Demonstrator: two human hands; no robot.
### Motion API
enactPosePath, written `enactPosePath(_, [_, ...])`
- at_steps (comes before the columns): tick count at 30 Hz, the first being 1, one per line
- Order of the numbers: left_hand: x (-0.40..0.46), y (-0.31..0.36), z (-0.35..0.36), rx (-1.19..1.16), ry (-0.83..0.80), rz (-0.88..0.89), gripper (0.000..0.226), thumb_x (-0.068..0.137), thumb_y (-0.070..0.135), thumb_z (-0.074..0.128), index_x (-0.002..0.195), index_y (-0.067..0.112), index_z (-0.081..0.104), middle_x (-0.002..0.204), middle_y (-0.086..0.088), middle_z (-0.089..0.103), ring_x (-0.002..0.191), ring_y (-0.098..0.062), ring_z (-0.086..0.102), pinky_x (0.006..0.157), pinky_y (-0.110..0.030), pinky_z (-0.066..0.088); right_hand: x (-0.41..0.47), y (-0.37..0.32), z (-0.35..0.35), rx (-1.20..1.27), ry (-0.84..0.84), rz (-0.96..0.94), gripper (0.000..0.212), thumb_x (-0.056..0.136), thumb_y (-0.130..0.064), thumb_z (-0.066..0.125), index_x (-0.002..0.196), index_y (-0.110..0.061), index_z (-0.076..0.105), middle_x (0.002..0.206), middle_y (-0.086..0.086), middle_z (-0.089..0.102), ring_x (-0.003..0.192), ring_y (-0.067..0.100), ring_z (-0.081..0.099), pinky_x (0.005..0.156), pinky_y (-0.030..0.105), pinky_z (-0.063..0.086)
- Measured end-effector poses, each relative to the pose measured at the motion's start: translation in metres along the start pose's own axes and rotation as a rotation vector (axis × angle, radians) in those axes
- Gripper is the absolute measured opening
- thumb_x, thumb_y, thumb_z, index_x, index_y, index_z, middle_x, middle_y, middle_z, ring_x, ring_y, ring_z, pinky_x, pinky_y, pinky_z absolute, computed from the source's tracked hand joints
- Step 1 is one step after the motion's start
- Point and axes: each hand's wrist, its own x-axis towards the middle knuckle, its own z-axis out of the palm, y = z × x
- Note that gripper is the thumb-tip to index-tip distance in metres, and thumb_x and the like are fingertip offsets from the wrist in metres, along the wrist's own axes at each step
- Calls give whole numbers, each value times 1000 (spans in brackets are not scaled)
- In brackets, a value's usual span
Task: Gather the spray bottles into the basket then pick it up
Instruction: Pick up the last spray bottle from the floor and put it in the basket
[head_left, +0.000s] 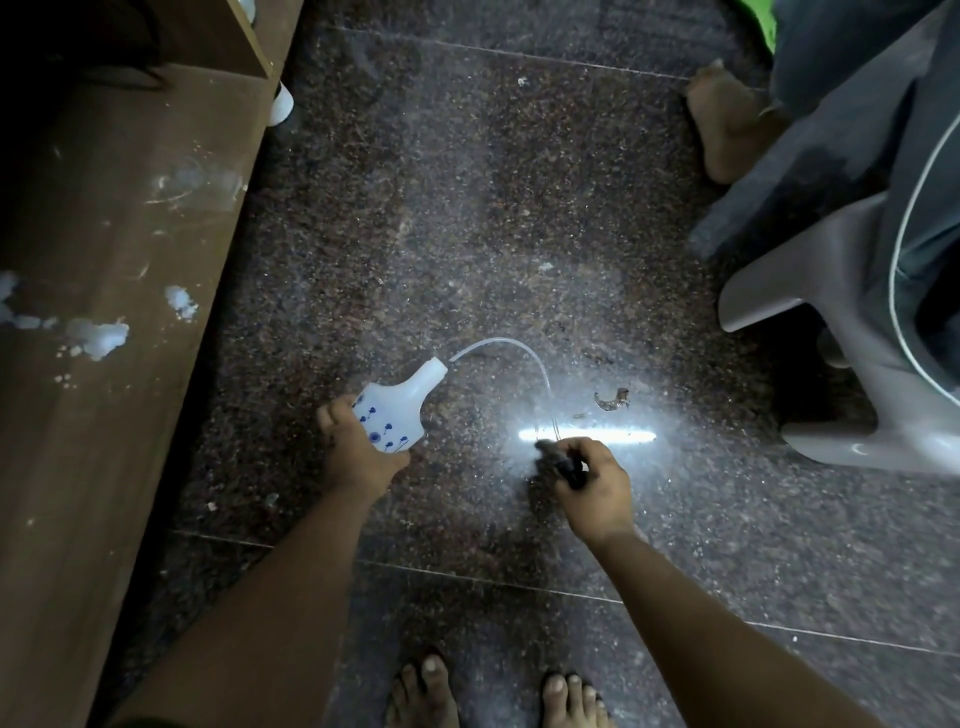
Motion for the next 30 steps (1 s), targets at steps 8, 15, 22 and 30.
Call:
enactPosePath(8, [0,2,0,-1,-19,37,89,54,5,89,124,2,35,134,-16,30,112,-30,50,95,-38,49,-3,-7,-1,-19,-67,-54,44,75,9,63,90,-32,60,96,-9,60,84,5,57,68,-10,35])
enactPosePath(15, [5,1,1,44,-53,98,89,50,7,90,120,7,35,131,-12,30,112,-30,52,94,-42,53,4,-12,1,-159,-149,-182,34,75,4,62,101,-18,66,100,0,65,91,18,61,83,21,50])
enactPosePath(22, [0,1,-16,105,-89,277,97,48,7,90,130,11,39,138,-9,32,123,-33,45,97,-48,50,26,-51,-16,-198,-141,-274,39,74,5,62,108,-15,63,108,6,66,98,24,61,83,26,47])
enactPosePath(30, [-17,18,-74,-25,-258,243,98,41,-3,90,128,4,44,130,-14,38,110,-24,49,86,-31,43,29,-93,-75,94,-396,-83,32,76,-7,77,108,-7,69,103,10,72,94,19,67,85,23,55])
